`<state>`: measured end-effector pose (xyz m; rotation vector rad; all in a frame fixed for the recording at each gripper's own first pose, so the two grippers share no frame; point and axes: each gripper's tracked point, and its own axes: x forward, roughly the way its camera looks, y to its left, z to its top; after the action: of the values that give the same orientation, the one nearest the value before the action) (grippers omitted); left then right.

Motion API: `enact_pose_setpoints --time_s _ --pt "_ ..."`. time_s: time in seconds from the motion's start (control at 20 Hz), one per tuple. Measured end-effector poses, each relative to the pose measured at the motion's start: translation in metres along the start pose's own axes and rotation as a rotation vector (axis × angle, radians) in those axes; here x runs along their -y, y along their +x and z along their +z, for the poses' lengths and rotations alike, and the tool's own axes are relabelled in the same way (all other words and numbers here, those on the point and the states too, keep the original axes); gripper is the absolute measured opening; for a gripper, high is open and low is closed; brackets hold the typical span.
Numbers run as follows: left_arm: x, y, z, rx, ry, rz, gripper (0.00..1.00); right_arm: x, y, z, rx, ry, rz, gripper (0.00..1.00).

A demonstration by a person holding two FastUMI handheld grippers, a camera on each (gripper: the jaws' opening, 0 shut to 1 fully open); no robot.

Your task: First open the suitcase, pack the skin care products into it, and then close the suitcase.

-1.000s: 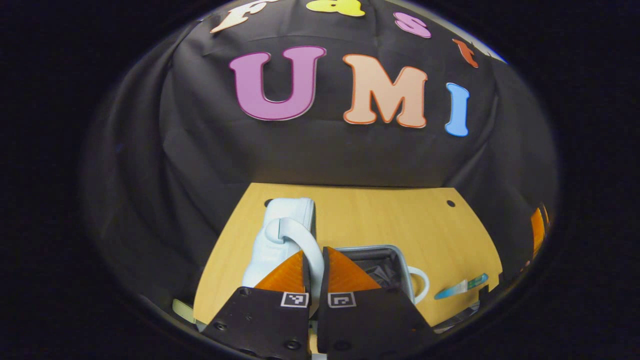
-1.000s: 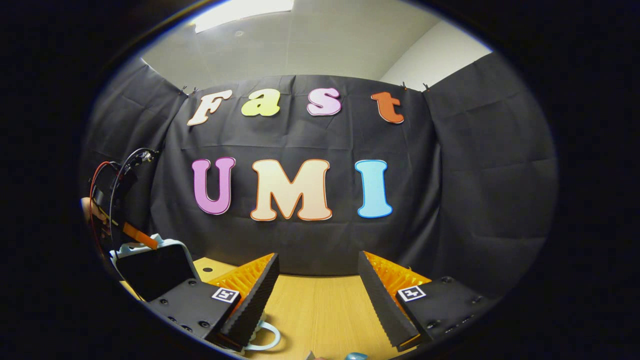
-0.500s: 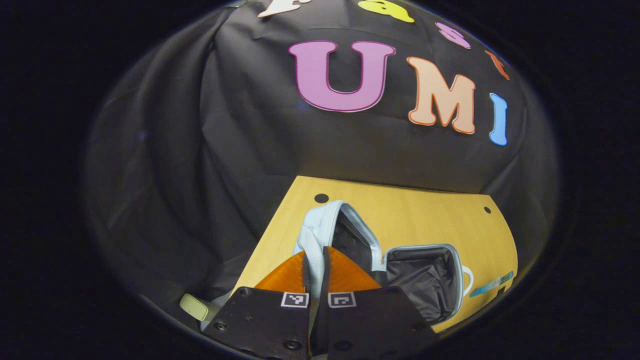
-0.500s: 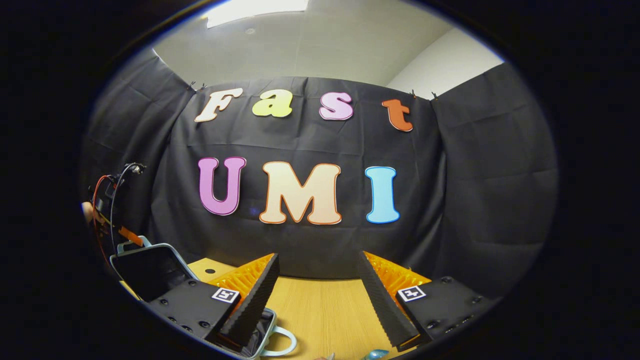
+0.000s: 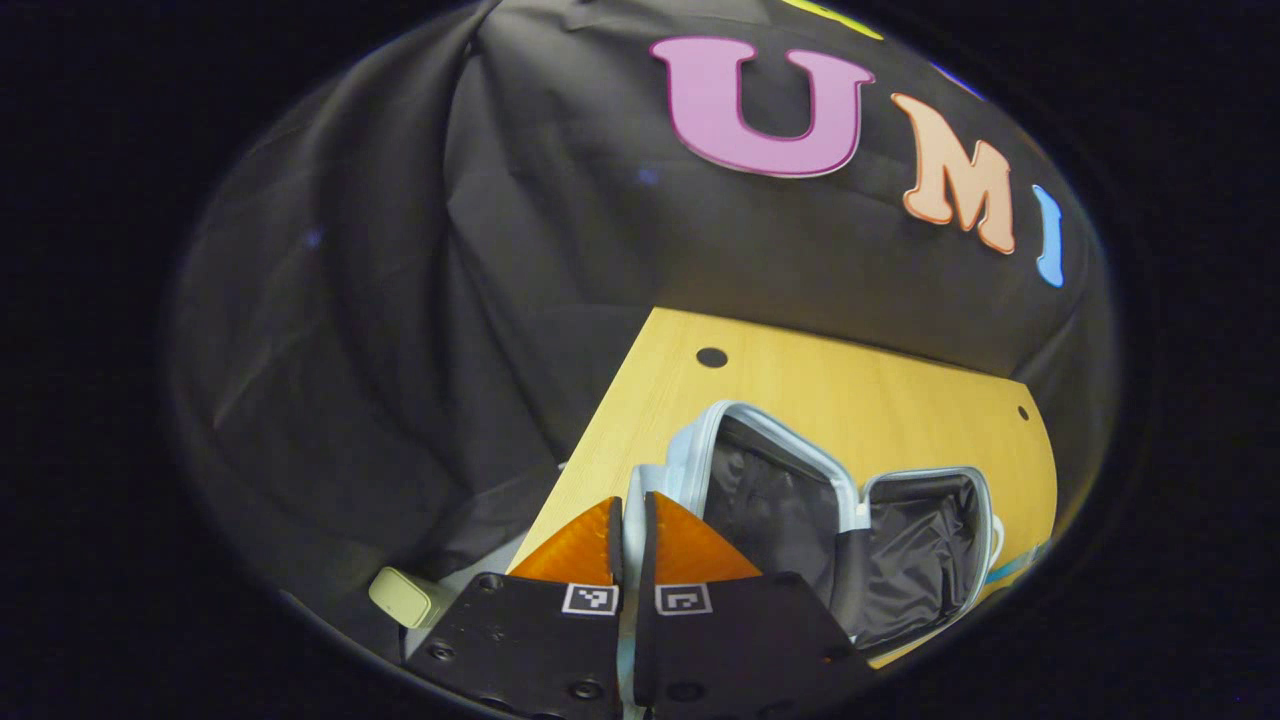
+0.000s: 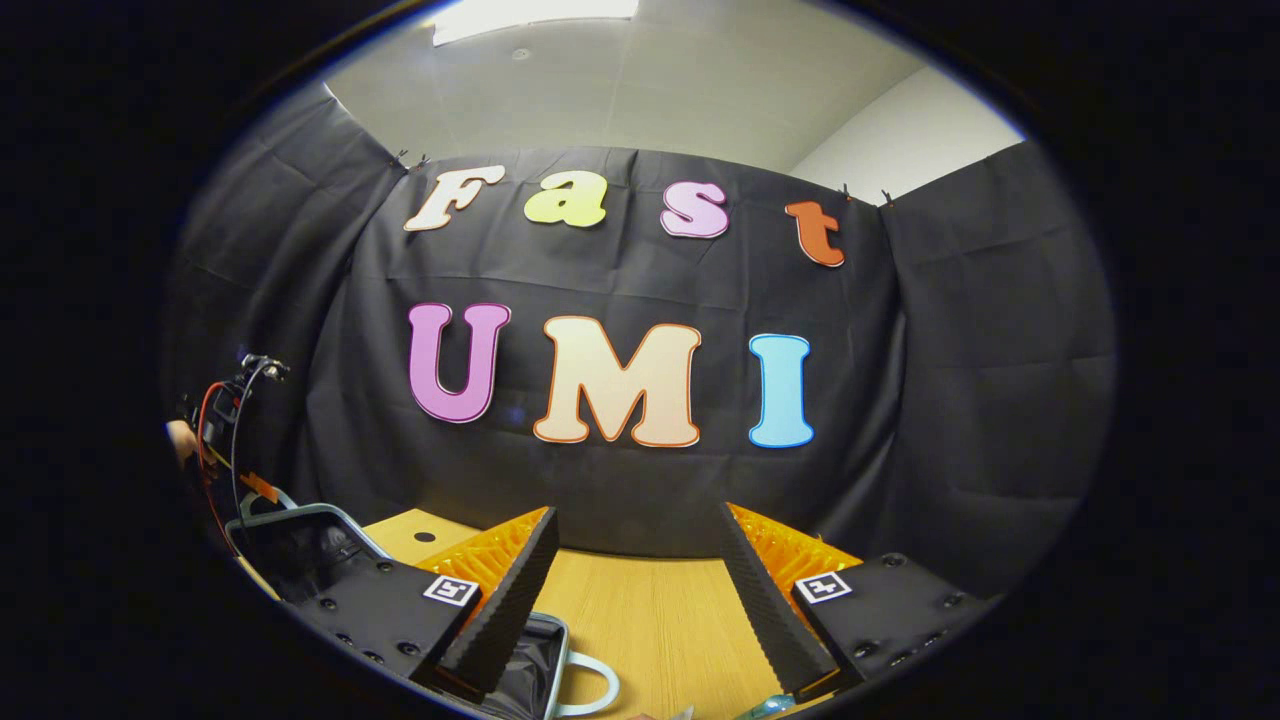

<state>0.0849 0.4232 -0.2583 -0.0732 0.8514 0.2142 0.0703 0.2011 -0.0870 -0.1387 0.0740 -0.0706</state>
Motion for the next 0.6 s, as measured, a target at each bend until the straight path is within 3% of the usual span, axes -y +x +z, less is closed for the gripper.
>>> enact_pose_setpoints --time_s 0.35,0.45,0.5,0.55,0.6 --pt "-0.024 0.036 -0.036 -0.090 -0.056 0.048 0.00 -0.004 0.005 -0.003 -0.017 -0.027 0.003 0.99" --pt "-0.031 0.041 -0.045 -0.100 -0.038 0.098 0.01 0.000 0.006 -0.003 -0.015 -0.034 0.001 0.99" --pt "-0.040 0.039 -0.041 -0.073 -0.017 0.156 0.05 0.003 0.006 -0.003 -0.014 -0.035 0.000 0.99" --pt "-0.040 0.038 -0.030 -0.014 -0.003 0.159 0.24 0.006 0.005 -0.004 -0.014 -0.037 -0.002 0.99" --pt "-0.034 0.038 -0.022 0.033 -0.003 0.140 0.26 0.010 0.005 -0.004 -0.016 -0.035 -0.004 0.99"
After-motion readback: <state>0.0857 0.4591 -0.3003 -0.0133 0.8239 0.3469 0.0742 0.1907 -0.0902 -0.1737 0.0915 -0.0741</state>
